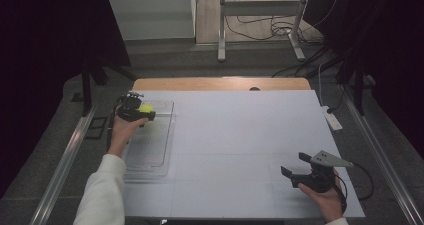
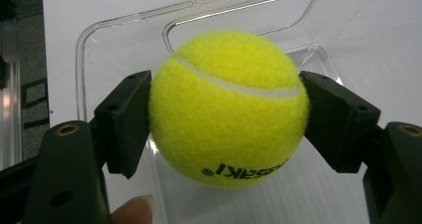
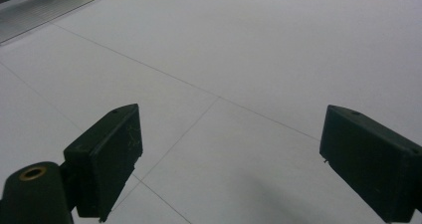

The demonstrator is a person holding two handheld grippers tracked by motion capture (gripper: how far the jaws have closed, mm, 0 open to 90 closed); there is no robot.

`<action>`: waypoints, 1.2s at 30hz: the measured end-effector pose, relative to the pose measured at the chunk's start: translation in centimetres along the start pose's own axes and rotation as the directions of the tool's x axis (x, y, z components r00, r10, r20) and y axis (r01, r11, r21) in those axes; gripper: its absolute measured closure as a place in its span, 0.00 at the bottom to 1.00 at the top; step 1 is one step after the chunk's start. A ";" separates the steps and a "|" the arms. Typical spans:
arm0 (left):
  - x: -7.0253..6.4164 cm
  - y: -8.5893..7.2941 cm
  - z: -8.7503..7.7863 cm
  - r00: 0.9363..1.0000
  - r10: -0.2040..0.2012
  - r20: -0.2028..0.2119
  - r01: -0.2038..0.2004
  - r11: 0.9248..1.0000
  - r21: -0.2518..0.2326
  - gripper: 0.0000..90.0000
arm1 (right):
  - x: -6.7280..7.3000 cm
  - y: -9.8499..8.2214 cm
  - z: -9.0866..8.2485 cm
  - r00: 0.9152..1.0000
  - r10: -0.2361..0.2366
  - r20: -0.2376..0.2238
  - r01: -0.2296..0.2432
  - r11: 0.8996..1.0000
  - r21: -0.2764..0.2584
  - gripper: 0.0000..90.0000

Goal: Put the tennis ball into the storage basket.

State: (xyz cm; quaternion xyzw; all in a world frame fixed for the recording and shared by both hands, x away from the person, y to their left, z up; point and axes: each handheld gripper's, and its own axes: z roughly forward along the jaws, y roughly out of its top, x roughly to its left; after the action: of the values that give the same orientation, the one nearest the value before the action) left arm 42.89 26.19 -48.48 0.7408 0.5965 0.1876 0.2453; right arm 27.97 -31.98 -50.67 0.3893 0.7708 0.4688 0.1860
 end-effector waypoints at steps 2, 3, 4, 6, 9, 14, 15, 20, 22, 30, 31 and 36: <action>-0.1 0.0 0.2 1.000 0.007 -0.004 -0.007 1.000 0.006 0.29 | 0.0 0.0 0.0 1.000 0.001 -0.001 -0.001 1.000 -0.001 0.11; -0.2 0.0 0.3 1.000 0.009 -0.004 -0.009 1.000 0.011 0.29 | 0.0 0.0 0.0 1.000 0.000 -0.001 0.000 1.000 -0.001 0.11; -0.3 0.0 0.4 1.000 0.010 -0.004 -0.010 1.000 0.015 0.29 | 0.0 0.0 0.0 1.000 0.001 -0.001 -0.001 1.000 -0.001 0.11; -0.5 0.0 0.6 1.000 0.013 -0.004 -0.013 1.000 0.020 0.29 | 0.0 0.0 0.0 1.000 0.000 0.001 0.000 1.000 0.001 0.11; -0.6 0.0 0.8 1.000 0.019 -0.009 -0.019 0.999 0.037 0.29 | 0.0 0.0 0.0 1.000 0.000 -0.001 0.000 1.000 -0.001 0.11; -0.5 -0.1 1.2 1.000 0.021 -0.018 -0.020 0.998 0.064 0.29 | -0.1 0.0 0.0 1.000 0.001 0.000 -0.001 1.000 -0.001 0.11; -0.5 -0.1 1.3 1.000 0.021 -0.018 -0.020 0.998 0.066 0.29 | -0.1 0.0 0.0 1.000 0.001 0.000 -0.001 1.000 -0.001 0.11; -0.6 -0.1 1.4 0.999 0.034 -0.018 -0.033 0.996 0.081 0.29 | -0.1 0.0 0.0 1.000 0.001 0.000 -0.001 1.000 0.000 0.11; -0.7 -0.1 1.5 0.999 0.034 -0.026 -0.032 0.996 0.081 0.29 | -0.1 0.0 0.0 1.000 0.000 0.000 0.000 1.000 -0.001 0.11; -0.7 -0.2 1.2 0.999 0.023 -0.035 -0.022 0.999 0.030 0.23 | -0.1 0.0 0.0 1.000 0.001 0.000 -0.001 1.000 -0.001 0.11; -0.7 -0.1 1.0 0.999 0.025 -0.032 -0.024 0.999 0.021 0.22 | -0.1 0.0 0.0 1.000 0.001 0.001 -0.001 1.000 -0.001 0.11; -0.7 -0.1 0.1 1.000 0.020 0.006 -0.020 0.999 -0.030 0.18 | 0.0 0.0 0.0 1.000 0.001 0.001 -0.001 1.000 -0.002 0.11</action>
State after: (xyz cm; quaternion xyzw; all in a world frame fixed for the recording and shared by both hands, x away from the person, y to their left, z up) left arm 42.76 25.47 -48.63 0.7435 0.5855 0.1965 0.2565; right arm 27.96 -32.04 -50.70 0.3896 0.7701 0.4694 0.1865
